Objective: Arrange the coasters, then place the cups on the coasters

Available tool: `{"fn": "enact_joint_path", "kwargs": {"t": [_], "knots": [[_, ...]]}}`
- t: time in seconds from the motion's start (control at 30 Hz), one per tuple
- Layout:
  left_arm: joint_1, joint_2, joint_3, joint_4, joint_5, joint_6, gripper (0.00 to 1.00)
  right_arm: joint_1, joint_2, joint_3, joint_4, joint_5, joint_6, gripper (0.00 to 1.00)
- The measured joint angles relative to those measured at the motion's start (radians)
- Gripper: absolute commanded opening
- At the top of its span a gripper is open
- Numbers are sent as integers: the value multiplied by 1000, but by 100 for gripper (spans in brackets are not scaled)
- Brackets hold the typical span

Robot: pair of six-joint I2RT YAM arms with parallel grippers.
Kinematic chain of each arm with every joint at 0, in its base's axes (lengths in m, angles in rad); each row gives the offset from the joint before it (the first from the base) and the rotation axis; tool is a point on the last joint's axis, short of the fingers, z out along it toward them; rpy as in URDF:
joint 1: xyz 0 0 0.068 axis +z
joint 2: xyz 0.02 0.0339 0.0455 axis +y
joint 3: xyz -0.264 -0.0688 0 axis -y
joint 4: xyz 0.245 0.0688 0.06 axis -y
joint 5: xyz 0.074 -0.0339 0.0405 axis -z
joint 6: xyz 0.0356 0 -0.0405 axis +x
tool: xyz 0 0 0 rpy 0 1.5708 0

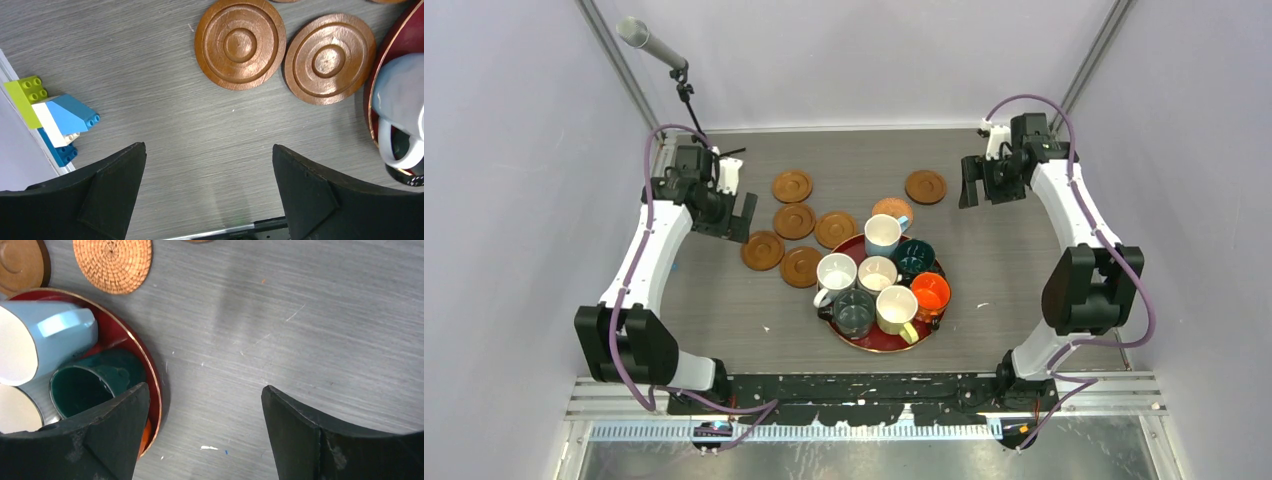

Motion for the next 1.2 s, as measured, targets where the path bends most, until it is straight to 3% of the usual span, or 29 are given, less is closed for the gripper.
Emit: {"fn": "enact_joint_path", "kwargs": {"t": [0.53, 0.83, 1.2], "knots": [[0, -47, 29, 9, -40, -129, 100, 276, 317, 212, 103, 132, 11, 55], [0, -71, 30, 0, -59, -139, 100, 296, 485, 366, 110, 141, 29, 43], [0, -71, 54, -4, -100, -145, 100, 354, 566, 394, 108, 113, 47, 33]]}}
